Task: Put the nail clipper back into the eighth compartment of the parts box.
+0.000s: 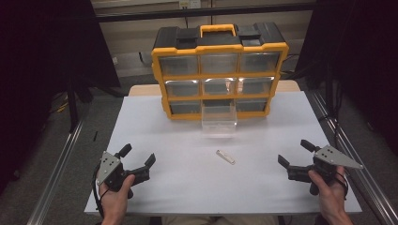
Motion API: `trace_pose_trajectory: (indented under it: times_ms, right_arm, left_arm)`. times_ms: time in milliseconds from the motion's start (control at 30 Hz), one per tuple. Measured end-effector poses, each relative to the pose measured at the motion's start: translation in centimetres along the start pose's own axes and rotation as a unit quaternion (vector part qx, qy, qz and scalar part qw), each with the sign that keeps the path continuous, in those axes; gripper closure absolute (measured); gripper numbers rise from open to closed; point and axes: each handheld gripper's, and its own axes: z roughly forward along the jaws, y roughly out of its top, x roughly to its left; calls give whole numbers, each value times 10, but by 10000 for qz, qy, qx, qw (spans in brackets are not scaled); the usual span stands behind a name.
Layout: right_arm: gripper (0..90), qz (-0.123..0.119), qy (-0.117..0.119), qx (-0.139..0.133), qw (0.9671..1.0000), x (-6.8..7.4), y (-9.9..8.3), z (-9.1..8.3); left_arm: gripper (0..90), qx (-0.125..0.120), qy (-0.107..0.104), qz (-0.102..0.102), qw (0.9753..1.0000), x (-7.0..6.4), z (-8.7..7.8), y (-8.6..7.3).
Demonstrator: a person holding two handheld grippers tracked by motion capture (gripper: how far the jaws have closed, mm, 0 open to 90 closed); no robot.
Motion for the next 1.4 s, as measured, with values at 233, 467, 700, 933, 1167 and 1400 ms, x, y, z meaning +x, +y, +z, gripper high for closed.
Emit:
trace_pose_trajectory:
  times_ms: [233, 467, 700, 933, 1167, 1400]
  right_arm:
    - [3, -6, 74, 47, 10000, 1, -1, 2]
    - [3, -67, 281, 185, 9994, 4, -2, 10]
    - [33, -97, 419, 241, 9988, 5, -1, 16]
    - [41, -228, 532, 398, 9975, 16, 0, 21]
    - [47, -330, 772, 345, 9959, 24, 11, 32]
    - [36, -377, 1064, 503, 9923, 33, 15, 43]
  left_arm:
    - [46, 43, 49, -115, 9999, 2, 0, 0]
    - [47, 74, 22, -143, 9999, 2, 4, -1]
    - [47, 193, 23, -105, 9998, 0, 4, -2]
    - [42, 209, -28, -183, 9996, 1, 2, -2]
    - [41, 226, 3, -189, 9996, 1, 3, -1]
    - [41, 279, -13, -187, 9994, -1, 5, -1]
